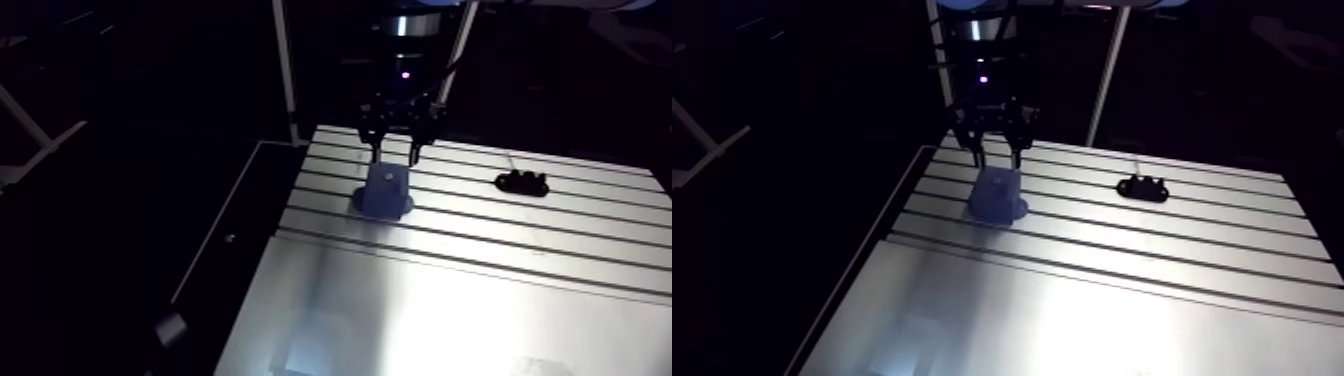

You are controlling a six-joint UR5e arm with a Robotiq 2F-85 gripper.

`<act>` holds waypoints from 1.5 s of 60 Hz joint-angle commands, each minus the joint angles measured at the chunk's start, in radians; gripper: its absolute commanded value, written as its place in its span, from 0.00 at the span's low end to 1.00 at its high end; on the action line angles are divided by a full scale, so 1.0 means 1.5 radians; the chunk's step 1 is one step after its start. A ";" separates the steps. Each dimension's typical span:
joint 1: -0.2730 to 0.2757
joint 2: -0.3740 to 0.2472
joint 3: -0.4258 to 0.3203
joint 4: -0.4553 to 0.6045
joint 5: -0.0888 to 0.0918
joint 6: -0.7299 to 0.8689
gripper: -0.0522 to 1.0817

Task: Pick up the M10 bolt and insert it into the hex recess until seated.

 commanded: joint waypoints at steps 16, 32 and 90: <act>-0.008 -0.045 -0.048 0.056 -0.010 -0.003 0.06; -0.009 -0.078 -0.084 0.100 -0.006 -0.004 0.06; -0.108 -0.172 -0.165 0.213 0.003 -0.045 0.06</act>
